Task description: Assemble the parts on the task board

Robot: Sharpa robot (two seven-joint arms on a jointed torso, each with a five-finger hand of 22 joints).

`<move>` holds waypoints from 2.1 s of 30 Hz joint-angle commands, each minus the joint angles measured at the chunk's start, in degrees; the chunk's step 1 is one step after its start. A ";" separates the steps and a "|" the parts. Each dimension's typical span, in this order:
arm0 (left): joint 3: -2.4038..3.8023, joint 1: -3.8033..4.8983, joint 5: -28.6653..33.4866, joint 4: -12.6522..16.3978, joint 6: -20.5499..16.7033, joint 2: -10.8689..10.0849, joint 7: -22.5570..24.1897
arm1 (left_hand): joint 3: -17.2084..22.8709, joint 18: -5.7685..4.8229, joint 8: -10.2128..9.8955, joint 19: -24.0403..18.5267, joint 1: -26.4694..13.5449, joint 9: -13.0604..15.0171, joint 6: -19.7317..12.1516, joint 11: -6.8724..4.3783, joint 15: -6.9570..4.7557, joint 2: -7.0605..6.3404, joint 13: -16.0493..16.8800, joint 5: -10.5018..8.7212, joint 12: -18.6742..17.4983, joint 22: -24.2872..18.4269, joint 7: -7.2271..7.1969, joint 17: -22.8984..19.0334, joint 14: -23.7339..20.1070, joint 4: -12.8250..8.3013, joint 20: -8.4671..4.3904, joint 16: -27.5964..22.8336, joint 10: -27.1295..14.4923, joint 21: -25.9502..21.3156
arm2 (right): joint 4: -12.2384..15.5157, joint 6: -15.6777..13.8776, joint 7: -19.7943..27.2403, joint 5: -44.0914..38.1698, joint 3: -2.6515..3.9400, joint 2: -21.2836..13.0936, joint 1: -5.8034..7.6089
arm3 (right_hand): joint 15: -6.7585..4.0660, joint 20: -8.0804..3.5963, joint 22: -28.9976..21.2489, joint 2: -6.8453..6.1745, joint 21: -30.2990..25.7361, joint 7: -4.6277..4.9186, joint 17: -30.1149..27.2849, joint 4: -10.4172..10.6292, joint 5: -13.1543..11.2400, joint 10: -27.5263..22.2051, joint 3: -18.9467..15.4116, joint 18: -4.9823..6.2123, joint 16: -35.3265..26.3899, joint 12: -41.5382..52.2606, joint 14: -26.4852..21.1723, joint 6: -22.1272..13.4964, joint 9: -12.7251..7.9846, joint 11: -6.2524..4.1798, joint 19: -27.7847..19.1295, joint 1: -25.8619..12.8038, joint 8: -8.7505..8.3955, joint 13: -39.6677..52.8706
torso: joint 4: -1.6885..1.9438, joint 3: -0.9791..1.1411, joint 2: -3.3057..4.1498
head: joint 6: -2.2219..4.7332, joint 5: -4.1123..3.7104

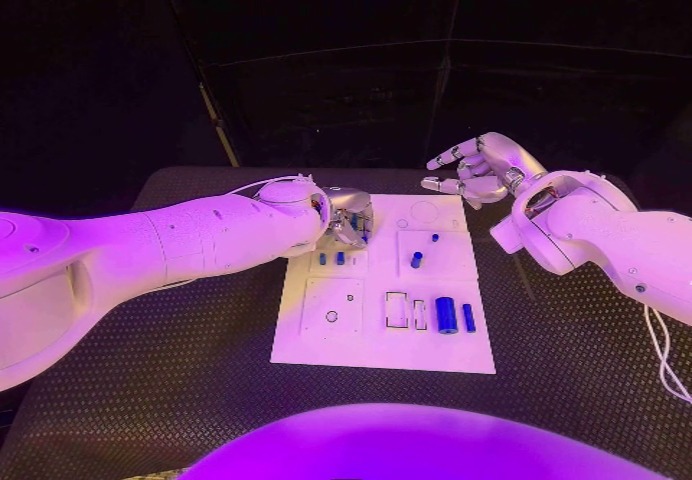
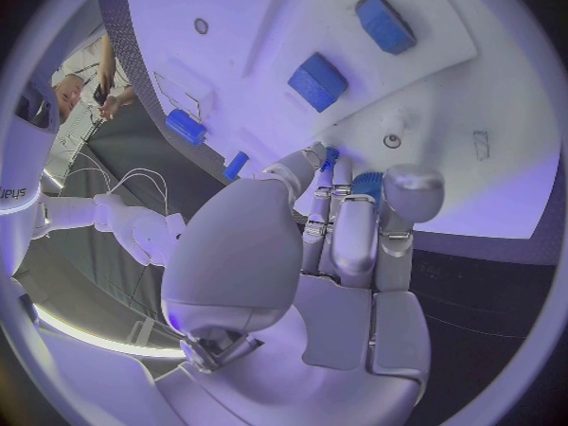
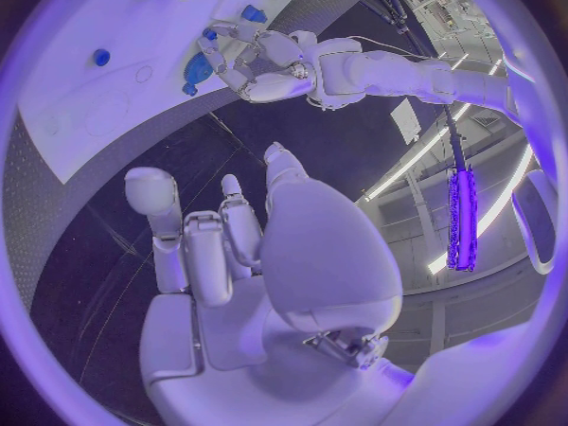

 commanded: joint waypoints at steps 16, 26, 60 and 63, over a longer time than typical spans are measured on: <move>0.37 -0.26 -0.31 1.96 -3.77 -2.22 0.82 | 3.25 -1.34 -1.87 0.35 -0.12 -0.03 1.76 0.35 -0.20 0.52 -0.02 -0.56 -2.81 2.34 0.62 -0.56 0.99 -1.55 -0.28 0.82 2.19 2.14 | 0.00 -0.04 0.56 0.12 0.03 -0.03 0.08 | -0.27 -0.17 -0.02 0.82 -0.35 -0.12 6.99 0.29 0.17 -0.29 0.11 0.79 -0.28 -0.04 4.05 -0.29 -0.09 0.05 -0.32 0.05 0.32 0.12 | 0.07 -0.03 -0.12 | -0.01 -0.12; 3.05 -0.21 2.22 5.62 -5.83 -5.78 1.71 | 3.30 -1.40 -2.24 0.39 -1.03 0.00 2.16 0.42 -0.13 0.26 0.00 -0.60 -3.45 2.86 0.71 -0.86 0.94 -1.31 -0.19 0.86 2.69 2.58 | -0.33 0.06 0.66 0.12 0.03 0.11 0.02 | -0.27 -0.17 -0.02 0.82 -0.35 -0.12 6.99 0.29 0.17 -0.29 0.11 0.79 -0.28 -0.04 4.05 -0.29 -0.09 0.05 -0.32 0.05 0.32 0.12 | 0.29 -0.10 -0.07 | -0.01 0.17; 3.75 -0.33 4.82 6.56 0.01 -10.17 0.30 | 3.19 -1.88 -2.77 0.94 -1.69 0.03 2.60 0.39 -0.11 -0.36 0.04 -0.65 -4.29 5.46 0.65 -1.62 0.78 -1.37 -0.11 0.72 3.28 4.83 | -0.93 0.51 0.81 0.12 0.02 0.27 -0.14 | -0.28 -0.17 -0.04 0.89 -0.37 -0.13 6.97 0.30 0.22 -0.28 0.10 0.80 -0.30 -0.03 4.05 -0.25 -0.08 0.04 -0.32 0.12 0.38 0.13 | 0.30 -0.11 -0.05 | -0.01 0.70; 3.73 -0.34 4.82 6.21 0.67 -10.01 0.06 | 3.19 -1.88 -2.77 0.95 -1.68 0.03 2.61 0.39 -0.11 -0.36 0.04 -0.65 -4.29 5.50 0.65 -1.63 0.77 -1.38 -0.11 0.72 3.29 4.87 | -0.94 0.52 0.80 0.12 0.02 0.30 -0.14 | -0.28 -0.17 -0.04 0.89 -0.37 -0.13 6.97 0.30 0.22 -0.28 0.10 0.80 -0.30 -0.03 4.05 -0.25 -0.08 0.04 -0.32 0.12 0.38 0.13 | 0.35 -0.12 -0.04 | -0.01 0.74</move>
